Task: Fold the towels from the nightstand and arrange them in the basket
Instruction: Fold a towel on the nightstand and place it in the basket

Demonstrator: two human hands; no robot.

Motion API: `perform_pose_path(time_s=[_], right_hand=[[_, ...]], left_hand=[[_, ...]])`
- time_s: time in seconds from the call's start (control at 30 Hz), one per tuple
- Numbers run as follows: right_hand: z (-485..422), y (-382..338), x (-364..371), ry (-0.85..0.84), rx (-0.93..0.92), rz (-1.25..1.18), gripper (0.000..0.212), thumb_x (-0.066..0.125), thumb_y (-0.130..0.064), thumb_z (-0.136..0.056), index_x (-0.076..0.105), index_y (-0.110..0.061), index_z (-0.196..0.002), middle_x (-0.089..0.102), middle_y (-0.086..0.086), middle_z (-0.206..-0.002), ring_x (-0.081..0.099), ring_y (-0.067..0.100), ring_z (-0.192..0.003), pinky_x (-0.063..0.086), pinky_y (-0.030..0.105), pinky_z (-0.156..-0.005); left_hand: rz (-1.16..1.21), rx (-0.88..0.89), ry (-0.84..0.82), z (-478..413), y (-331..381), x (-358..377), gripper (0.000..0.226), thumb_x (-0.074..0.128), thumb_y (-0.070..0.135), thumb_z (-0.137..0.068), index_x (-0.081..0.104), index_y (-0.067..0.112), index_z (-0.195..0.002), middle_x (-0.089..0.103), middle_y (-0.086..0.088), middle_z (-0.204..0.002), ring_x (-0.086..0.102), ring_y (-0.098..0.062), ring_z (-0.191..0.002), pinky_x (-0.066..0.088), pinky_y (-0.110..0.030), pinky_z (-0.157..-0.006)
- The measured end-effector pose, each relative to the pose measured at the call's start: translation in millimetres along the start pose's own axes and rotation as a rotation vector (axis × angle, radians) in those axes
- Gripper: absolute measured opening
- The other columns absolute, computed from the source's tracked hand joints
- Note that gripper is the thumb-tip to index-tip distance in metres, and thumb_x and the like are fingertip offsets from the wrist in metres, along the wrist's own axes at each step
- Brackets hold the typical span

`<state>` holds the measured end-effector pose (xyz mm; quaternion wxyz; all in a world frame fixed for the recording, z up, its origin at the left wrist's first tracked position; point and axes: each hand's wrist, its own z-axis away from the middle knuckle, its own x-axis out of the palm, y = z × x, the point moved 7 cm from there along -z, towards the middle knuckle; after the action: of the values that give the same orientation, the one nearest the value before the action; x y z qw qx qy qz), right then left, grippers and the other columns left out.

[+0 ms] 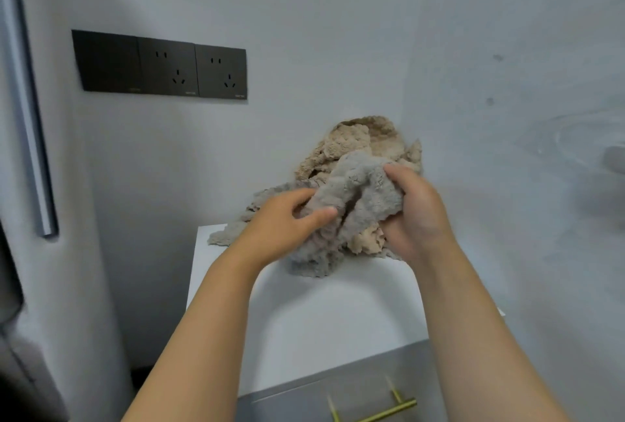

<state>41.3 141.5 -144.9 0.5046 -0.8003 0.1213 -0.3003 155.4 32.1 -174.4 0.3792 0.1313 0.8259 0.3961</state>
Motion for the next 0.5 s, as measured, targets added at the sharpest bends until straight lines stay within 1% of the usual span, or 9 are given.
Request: perform_pose_path(time_s=[0.03,0.07,0.1,0.17,0.2,0.23,0.3,0.4,0.5], right_hand=[[3.0,-5.2,0.1,-0.012,0.017,-0.072,0.025,0.042,-0.011,-0.096,0.065,-0.002,-0.094,0.072,0.013,-0.091,0.069,0.023,-0.087,0.056,0.033,-0.072],[5.1,-8.7,-0.9,-0.017,0.035,-0.107,0.025,0.042,-0.012,-0.096,0.065,-0.002,-0.096,0.072,0.013,-0.093,0.070,0.023,-0.088,0.057,0.033,-0.071],[9.5,-13.3,-0.9,-0.013,0.049,-0.114,0.025,0.043,-0.014,-0.095,0.065,-0.002,-0.100,0.072,0.015,-0.097,0.070,0.025,-0.091,0.057,0.035,-0.073],[14.0,-19.5,-4.1,0.004,0.069,-0.123,0.028,0.046,-0.015,-0.092,0.061,0.001,-0.109,0.068,0.020,-0.108,0.067,0.030,-0.098,0.057,0.040,-0.079],[16.1,-22.4,-5.4,-0.006,0.072,-0.128,0.027,0.048,-0.012,-0.091,0.059,0.003,-0.111,0.066,0.022,-0.109,0.066,0.032,-0.098,0.057,0.041,-0.079],[16.9,-24.5,-4.4,-0.025,0.070,-0.111,0.025,0.049,-0.008,-0.089,0.057,0.004,-0.109,0.065,0.023,-0.106,0.066,0.033,-0.095,0.057,0.041,-0.077],[19.1,-32.0,-3.6,-0.070,0.031,-0.037,0.013,0.047,0.003,-0.088,0.056,0.002,-0.096,0.067,0.019,-0.089,0.067,0.029,-0.081,0.057,0.037,-0.069],[25.9,-44.5,-0.7,-0.135,-0.016,0.061,0.030,0.038,0.014,-0.088,0.055,-0.010,-0.079,0.064,0.007,-0.067,0.061,0.017,-0.059,0.051,0.024,-0.053],[31.8,-61.4,0.3,-0.150,-0.133,0.289,0.033,0.047,0.012,-0.087,0.062,-0.014,-0.076,0.067,-0.002,-0.068,0.062,0.010,-0.062,0.049,0.022,-0.054]], left_hand=[[0.012,-0.006,-0.008,1.7,5.0,-0.5,0.034,0.053,0.057,-0.086,0.067,0.027,-0.080,0.068,0.013,-0.083,0.060,0.000,-0.080,0.049,-0.031,-0.081],[0.013,-0.037,-0.015,3.6,8.2,-0.7,0.046,0.045,0.060,-0.087,0.065,0.023,-0.069,0.065,0.012,-0.072,0.058,-0.002,-0.072,0.047,-0.029,-0.075],[-0.007,-0.071,-0.018,2.9,7.3,-0.7,0.052,0.040,0.058,-0.089,0.065,0.018,-0.069,0.064,0.010,-0.073,0.059,-0.004,-0.073,0.045,-0.028,-0.076],[-0.061,-0.080,-0.015,1.1,8.8,1.3,0.041,0.045,0.046,-0.095,0.071,0.015,-0.092,0.068,0.009,-0.095,0.063,-0.006,-0.093,0.046,-0.032,-0.090],[-0.071,-0.058,-0.024,0.3,10.4,3.9,0.028,0.049,0.038,-0.096,0.068,0.021,-0.105,0.067,0.010,-0.109,0.060,-0.006,-0.105,0.044,-0.033,-0.097],[-0.042,-0.039,-0.053,-0.9,9.6,6.3,0.025,0.053,0.032,-0.095,0.062,0.027,-0.117,0.061,0.013,-0.121,0.054,-0.004,-0.116,0.040,-0.034,-0.103],[0.120,-0.005,-0.147,1.3,16.0,16.1,0.047,0.061,0.026,-0.090,0.046,0.033,-0.134,0.048,0.017,-0.139,0.040,-0.001,-0.131,0.031,-0.038,-0.112],[0.464,0.081,-0.314,8.6,36.0,32.8,0.075,0.073,0.026,-0.075,0.037,0.035,-0.140,0.047,0.015,-0.142,0.042,-0.005,-0.133,0.036,-0.041,-0.110],[0.632,0.068,-0.346,9.8,43.2,41.0,0.068,0.069,0.005,-0.074,0.044,0.021,-0.135,0.061,0.000,-0.128,0.057,-0.019,-0.120,0.048,-0.036,-0.099]])
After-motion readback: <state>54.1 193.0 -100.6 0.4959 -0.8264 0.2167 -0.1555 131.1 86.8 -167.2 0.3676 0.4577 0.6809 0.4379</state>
